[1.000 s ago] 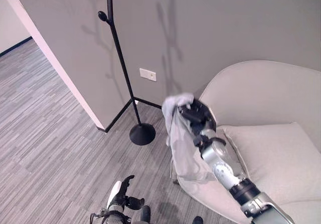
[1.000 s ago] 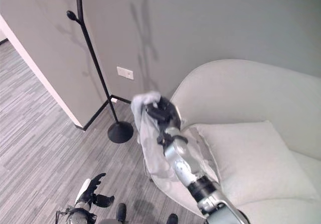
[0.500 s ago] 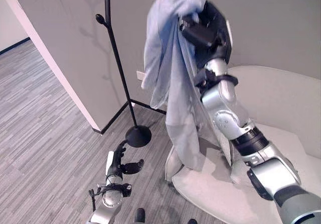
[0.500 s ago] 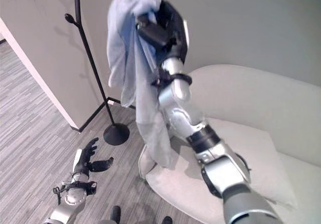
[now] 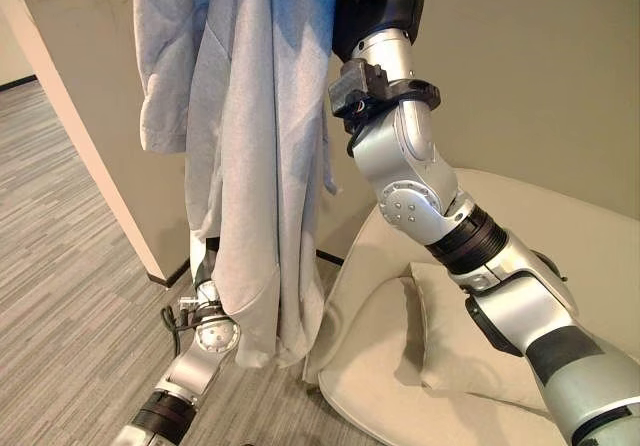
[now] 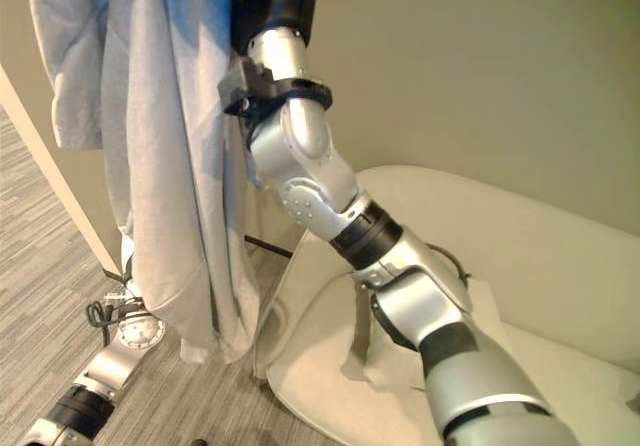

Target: Hang the clothes on the sofa on the clothes rack.

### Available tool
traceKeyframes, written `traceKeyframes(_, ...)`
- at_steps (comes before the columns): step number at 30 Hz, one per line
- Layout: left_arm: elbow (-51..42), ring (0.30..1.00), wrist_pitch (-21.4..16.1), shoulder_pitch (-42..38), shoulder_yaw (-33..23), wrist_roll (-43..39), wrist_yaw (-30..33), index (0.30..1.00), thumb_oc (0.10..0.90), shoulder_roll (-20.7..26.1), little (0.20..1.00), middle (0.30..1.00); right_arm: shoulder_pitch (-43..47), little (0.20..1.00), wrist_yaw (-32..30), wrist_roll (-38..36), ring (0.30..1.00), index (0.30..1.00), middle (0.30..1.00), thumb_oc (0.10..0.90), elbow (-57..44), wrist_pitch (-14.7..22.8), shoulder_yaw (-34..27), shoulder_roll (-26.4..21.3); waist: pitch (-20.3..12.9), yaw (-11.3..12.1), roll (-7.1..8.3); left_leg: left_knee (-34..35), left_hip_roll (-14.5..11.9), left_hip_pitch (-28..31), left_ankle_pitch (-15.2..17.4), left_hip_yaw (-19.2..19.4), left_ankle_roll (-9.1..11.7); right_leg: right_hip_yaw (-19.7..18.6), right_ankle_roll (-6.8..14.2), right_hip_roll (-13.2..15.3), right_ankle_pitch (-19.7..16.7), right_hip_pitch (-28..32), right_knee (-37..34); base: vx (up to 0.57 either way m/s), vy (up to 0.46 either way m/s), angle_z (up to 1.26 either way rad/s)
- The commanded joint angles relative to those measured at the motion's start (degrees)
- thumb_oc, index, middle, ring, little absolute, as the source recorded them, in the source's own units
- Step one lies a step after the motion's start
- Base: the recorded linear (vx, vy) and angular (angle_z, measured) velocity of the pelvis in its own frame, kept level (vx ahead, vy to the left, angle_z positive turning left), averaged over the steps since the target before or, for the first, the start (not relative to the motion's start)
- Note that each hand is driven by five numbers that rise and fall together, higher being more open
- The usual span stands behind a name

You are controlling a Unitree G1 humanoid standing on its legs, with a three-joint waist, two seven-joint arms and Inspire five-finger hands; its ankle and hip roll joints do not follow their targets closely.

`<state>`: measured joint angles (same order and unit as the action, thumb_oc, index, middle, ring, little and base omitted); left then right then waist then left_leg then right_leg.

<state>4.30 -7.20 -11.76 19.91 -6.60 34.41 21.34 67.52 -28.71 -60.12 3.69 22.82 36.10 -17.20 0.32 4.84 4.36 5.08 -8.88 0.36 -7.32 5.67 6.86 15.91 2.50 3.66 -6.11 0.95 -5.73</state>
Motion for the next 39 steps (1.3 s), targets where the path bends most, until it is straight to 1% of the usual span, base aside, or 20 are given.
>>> traceKeyframes(1, -0.2, 0.900, -10.3, -8.6, 3.3, -8.5, -4.2, 0.900, 0.800, -1.5, 0.900, 0.900, 12.1, 0.300, 2.7, -0.5, 0.300, 0.300, 0.300, 0.400, 7.2, 4.0, -3.6, -0.8, -4.4, 1.6, 0.15, -0.1, -1.2, -2.3, 0.6, -2.6, 2.5, 0.2, 3.4, 1.5, 6.2, 4.4, 0.7, -0.02, -0.013, -0.04)
traceKeyframes(2, 1.6, 0.900, -11.2, -9.7, 5.5, -14.9, -6.3, 0.900, 0.800, -4.8, 0.900, 0.900, 12.0, 0.300, 2.9, -1.7, 0.300, 0.300, 0.300, 0.400, 7.1, 4.1, -3.1, 0.9, -4.3, 1.1, 0.34, -0.1, -1.2, -2.2, 0.6, -2.5, 2.4, -0.1, 3.4, 1.5, 6.1, 4.4, 0.7, -0.02, -0.011, -0.05)
traceKeyframes(6, 3.8, 0.900, -12.0, -11.7, 10.0, -28.8, -13.0, 0.900, 0.800, -10.1, 0.900, 0.900, 12.1, 0.300, 2.7, -2.4, 0.300, 0.300, 0.300, 0.400, 8.1, 3.8, -2.7, 3.9, -4.1, 0.2, 0.39, -0.1, -1.2, -2.2, 0.6, -2.3, 2.4, -0.5, 3.3, 1.4, 6.0, 4.3, 0.7, -0.02, -0.009, -0.03)
traceKeyframes(7, 3.7, 0.300, -11.4, -11.5, 11.7, -33.3, -16.1, 0.300, 0.400, -11.3, 0.300, 0.300, 12.3, 0.300, 2.7, -2.5, 0.300, 0.300, 0.300, 0.400, 8.9, 3.6, -2.8, 5.0, -4.0, -0.1, 0.38, -0.1, -1.3, -2.2, 0.6, -2.1, 2.3, -0.8, 3.3, 1.4, 5.9, 4.2, 0.7, -0.03, -0.010, -0.07)
traceKeyframes(8, 3.3, 0.300, -10.9, -10.4, 12.6, -36.2, -18.0, 0.300, 0.400, -11.4, 0.300, 0.300, 12.4, 0.300, 2.6, -2.3, 0.300, 0.300, 0.300, 0.400, 9.7, 3.4, -3.0, 5.5, -3.8, -0.3, 0.37, -0.1, -1.3, -2.1, 0.7, -1.9, 2.3, -1.1, 3.3, 1.4, 5.8, 4.1, 0.7, -0.03, -0.006, -0.08)
traceKeyframes(10, 2.1, 0.300, -10.8, -8.8, 12.2, -39.2, -19.0, 0.300, 0.400, -11.0, 0.300, 0.300, 12.2, 0.300, 2.1, -2.1, 0.300, 0.300, 0.300, 0.400, 10.1, 3.2, -3.4, 5.4, -3.6, -0.2, 0.36, -0.1, -1.2, -2.0, 0.7, -1.9, 2.1, -1.3, 3.3, 1.3, 5.7, 4.0, 0.7, -0.02, -0.008, -0.04)
traceKeyframes(15, -2.3, 0.300, -11.0, -2.5, 6.7, -42.5, -19.1, 0.300, 0.400, -8.5, 0.300, 0.300, 10.9, 0.300, 2.0, -1.0, 0.300, 0.300, 0.300, 0.400, 8.8, 2.2, -4.6, 1.8, -3.4, 0.3, 0.16, -0.1, -1.3, -1.8, 0.6, -1.7, 1.9, -1.5, 3.2, 1.2, 5.7, 4.1, 0.7, -0.01, -0.011, -0.08)
traceKeyframes(21, -8.0, 0.300, -12.2, 8.0, -4.4, -42.1, -17.6, 0.300, 0.400, -5.8, 0.300, 0.300, 5.9, 0.300, 3.2, 1.7, 0.300, 0.300, 0.300, 0.400, 3.7, 1.2, -6.2, -7.7, -2.9, 1.6, -0.31, -0.1, -1.1, -1.9, 0.0, -2.3, 1.9, -1.0, 3.1, 0.9, 6.0, 4.6, 0.7, -0.01, -0.010, 0.02)
traceKeyframes(22, -9.5, 0.300, -12.5, 11.3, -8.6, -41.9, -16.9, 0.300, 0.400, -5.2, 0.300, 0.300, 3.5, 0.300, 3.9, 2.9, 0.300, 0.300, 0.300, 0.400, 1.7, 0.5, -6.6, -10.6, -2.8, 2.1, -0.68, -0.1, -1.2, -1.9, -0.2, -2.4, 2.0, -0.8, 3.0, 0.7, 6.2, 4.7, 0.7, -0.01, -0.015, 0.09)
traceKeyframes(23, -9.7, 0.300, -12.5, 11.5, -8.6, -41.8, -16.8, 0.300, 0.400, -5.2, 0.300, 0.300, 3.3, 0.300, 3.8, 2.9, 0.300, 0.300, 0.300, 0.400, 1.6, 0.4, -6.6, -10.6, -2.8, 2.1, -0.69, -0.1, -1.2, -1.8, -0.2, -2.4, 2.0, -0.7, 3.0, 0.7, 6.2, 4.7, 0.7, -0.03, -0.027, 0.18)
traceKeyframes(24, -12.0, 0.300, -13.5, 15.9, -15.3, -40.3, -15.2, 0.300, 0.400, -4.8, 0.300, 0.300, -0.5, 0.300, 4.9, 6.3, 0.300, 0.300, 0.300, 0.400, -2.1, -1.2, -7.8, -15.6, -2.5, 2.8, -1.16, -0.1, -1.2, -2.1, -0.6, -2.8, 2.0, -0.4, 2.9, 0.6, 6.4, 4.8, 0.7, -0.02, -0.020, 0.17)
traceKeyframes(25, -12.6, 0.300, -13.7, 17.3, -17.6, -39.0, -14.4, 0.300, 0.400, -5.0, 0.300, 0.300, -2.5, 0.300, 5.5, 7.2, 0.300, 0.300, 0.300, 0.400, -3.5, -1.5, -8.8, -17.0, -2.4, 3.1, -1.36, -0.1, -1.2, -2.2, -0.8, -2.9, 2.1, -0.2, 2.9, 0.5, 6.5, 4.8, 0.7, -0.02, -0.020, 0.12)
traceKeyframes(26, -12.7, 0.300, -13.7, 17.5, -17.5, -38.9, -14.3, 0.300, 0.400, -5.0, 0.300, 0.300, -2.7, 0.300, 5.4, 7.2, 0.300, 0.300, 0.300, 0.400, -3.6, -1.6, -8.9, -17.0, -2.5, 3.1, -1.33, -0.1, -1.2, -2.2, -0.8, -2.9, 2.1, -0.2, 2.9, 0.5, 6.5, 4.9, 0.7, -0.01, -0.009, 0.04)
traceKeyframes(30, -14.5, 0.300, -13.8, 21.0, -25.9, -31.4, -10.7, 0.300, 0.400, -4.7, 0.300, 0.300, -9.1, 0.300, 7.7, 12.8, 0.300, 0.300, 0.300, 0.400, -8.9, -2.5, -11.9, -24.0, -2.1, 3.9, -1.89, -0.1, -1.2, -2.5, -1.1, -3.6, 2.1, 0.3, 2.9, 0.4, 6.8, 5.0, 0.7, -0.01, -0.007, 0.10)
traceKeyframes(31, -15.5, 0.300, -13.8, 22.0, -29.4, -26.9, -9.2, 0.300, 0.400, -4.2, 0.300, 0.300, -12.5, 0.300, 8.7, 15.9, 0.300, 0.300, 0.300, 0.400, -11.1, -2.6, -13.7, -26.6, -1.9, 4.2, -2.25, -0.1, -1.1, -2.4, -1.0, -3.8, 2.0, 0.4, 2.9, 0.5, 6.9, 5.1, 0.7, -0.03, 0.069, 0.22)
traceKeyframes(32, -18.0, 0.300, -14.2, 21.9, -35.7, -17.9, -5.3, 0.300, 0.400, -1.6, 0.300, 0.300, -18.0, 0.300, 9.9, 22.0, 0.300, 0.300, 0.300, 0.400, -13.9, -2.9, -16.8, -29.9, -1.5, 4.9, -2.83, -0.1, -0.6, -2.6, -0.7, -3.7, 1.8, 1.1, 3.5, 1.3, 6.8, 5.1, 0.7, -0.03, 0.069, 0.14)
traceKeyframes(36, -18.7, 0.300, -14.0, 20.0, -38.1, -13.5, -2.9, 0.300, 0.400, 0.7, 0.300, 0.300, -21.3, 0.300, 10.1, 24.9, 0.300, 0.300, 0.300, 0.400, -15.7, -3.2, -18.9, -31.1, -1.2, 5.0, -2.89, -0.1, 0.0, -2.8, -0.5, -3.4, 1.6, 2.0, 4.1, 2.1, 6.7, 5.4, 0.7, -0.03, 0.086, 0.12)
traceKeyframes(37, -18.9, 0.300, -13.5, 16.3, -39.4, -9.2, -0.2, 0.300, 0.400, 4.0, 0.300, 0.300, -22.6, 0.300, 9.2, 28.0, 0.300, 0.300, 0.300, 0.400, -16.2, -2.8, -21.1, -32.5, -0.3, 4.8, -2.94, -0.4, -0.6, -3.8, -1.3, -1.4, 2.0, 3.3, 4.3, 3.2, 6.3, 5.6, 0.7, -0.06, 0.130, 0.32)
traceKeyframes(38, -19.1, 0.300, -13.0, 15.2, -39.9, -7.1, 0.6, 0.300, 0.400, 5.3, 0.300, 0.300, -23.9, 0.300, 8.6, 29.8, 0.300, 0.300, 0.300, 0.400, -16.8, -3.1, -22.5, -32.6, 0.1, 4.4, -2.69, -0.8, -1.3, -3.8, -1.2, -0.6, 2.1, 3.7, 4.5, 3.7, 6.1, 5.7, 0.7, -0.06, 0.265, 0.40)
traceKeyframes(39, -19.2, 0.300, -12.4, 13.9, -41.6, -1.7, 2.7, 0.300, 0.400, 8.3, 0.300, 0.300, -25.1, 0.300, 8.2, 32.3, 0.300, 0.300, 0.300, 0.400, -17.9, -3.3, -23.1, -31.2, 0.7, 4.1, -2.21, -2.3, -3.4, -3.3, -0.5, -1.1, 2.7, 2.7, 5.1, 4.7, 5.6, 5.7, 0.8, -0.01, 0.281, 0.45)
